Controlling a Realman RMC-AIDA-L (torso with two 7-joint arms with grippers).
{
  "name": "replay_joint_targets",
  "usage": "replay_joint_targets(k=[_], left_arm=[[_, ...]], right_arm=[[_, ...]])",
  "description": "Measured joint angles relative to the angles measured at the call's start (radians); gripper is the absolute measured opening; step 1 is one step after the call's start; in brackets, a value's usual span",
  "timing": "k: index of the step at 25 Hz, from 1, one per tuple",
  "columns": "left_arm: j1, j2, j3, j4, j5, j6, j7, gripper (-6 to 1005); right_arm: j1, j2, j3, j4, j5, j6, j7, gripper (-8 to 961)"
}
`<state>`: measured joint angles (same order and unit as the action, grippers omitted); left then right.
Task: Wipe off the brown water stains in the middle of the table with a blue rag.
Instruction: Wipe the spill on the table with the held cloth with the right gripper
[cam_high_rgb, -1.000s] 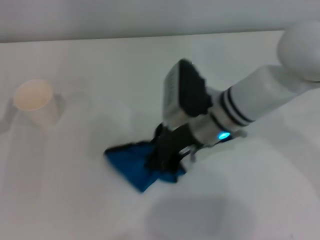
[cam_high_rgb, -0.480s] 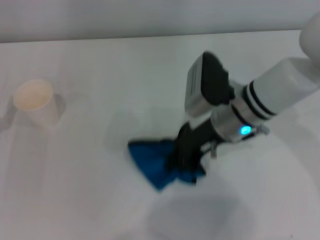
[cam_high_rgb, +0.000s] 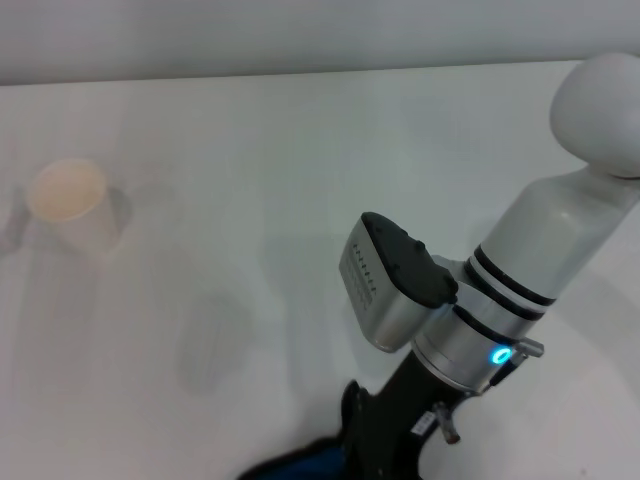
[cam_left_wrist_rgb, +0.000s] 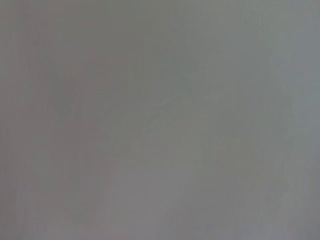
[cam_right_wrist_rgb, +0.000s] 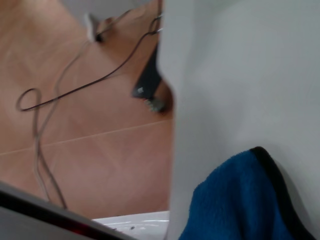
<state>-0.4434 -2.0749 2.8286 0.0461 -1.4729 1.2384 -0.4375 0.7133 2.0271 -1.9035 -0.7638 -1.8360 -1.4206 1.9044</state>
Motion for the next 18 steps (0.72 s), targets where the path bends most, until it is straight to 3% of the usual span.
replay_joint_targets(k=[5, 15, 18], left_arm=[[-0.001, 0.001, 0.0, 0.0, 0.0, -0.001, -0.001, 894], [-0.001, 0.0, 0.0, 0.0, 0.0, 0.0, -0.002, 894], [0.0, 0.0, 0.0, -0.002, 0.0, 0.006, -0.013, 894]], right_arm=[[-0.001, -0.003, 0.008, 0.003, -0.003, 0.022, 0.007, 106], [0.044, -0.01, 0.015, 0.035, -0.06, 0.299, 0.05, 106], [0.068, -0.015, 0.069, 0.08, -0.094, 0.368, 0.096, 106]])
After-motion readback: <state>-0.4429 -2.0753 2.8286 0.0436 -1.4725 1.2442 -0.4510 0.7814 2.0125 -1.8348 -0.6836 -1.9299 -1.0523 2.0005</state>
